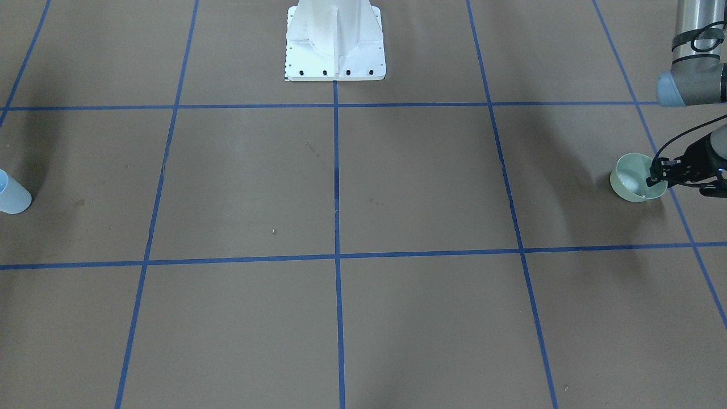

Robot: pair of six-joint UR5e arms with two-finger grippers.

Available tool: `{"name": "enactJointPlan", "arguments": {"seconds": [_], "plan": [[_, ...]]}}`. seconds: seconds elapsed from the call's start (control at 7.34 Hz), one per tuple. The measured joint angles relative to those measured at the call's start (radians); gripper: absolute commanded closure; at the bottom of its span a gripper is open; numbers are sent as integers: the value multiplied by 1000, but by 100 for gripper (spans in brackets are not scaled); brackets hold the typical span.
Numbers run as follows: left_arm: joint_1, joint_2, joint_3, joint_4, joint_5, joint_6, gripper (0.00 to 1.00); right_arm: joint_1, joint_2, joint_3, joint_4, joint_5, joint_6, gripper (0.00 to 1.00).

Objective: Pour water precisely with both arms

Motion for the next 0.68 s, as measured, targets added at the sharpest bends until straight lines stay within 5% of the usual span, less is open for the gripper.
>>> {"name": "enactJointPlan", "arguments": {"seconds": [0.41,0.68], "plan": [[-1,-33,-53,18,-106,-29,100,2,-6,18,-2,0,0,0],[33,-66,-180,51,-147,-224,100,7,-6,19,-2,-1,0,0]]}}
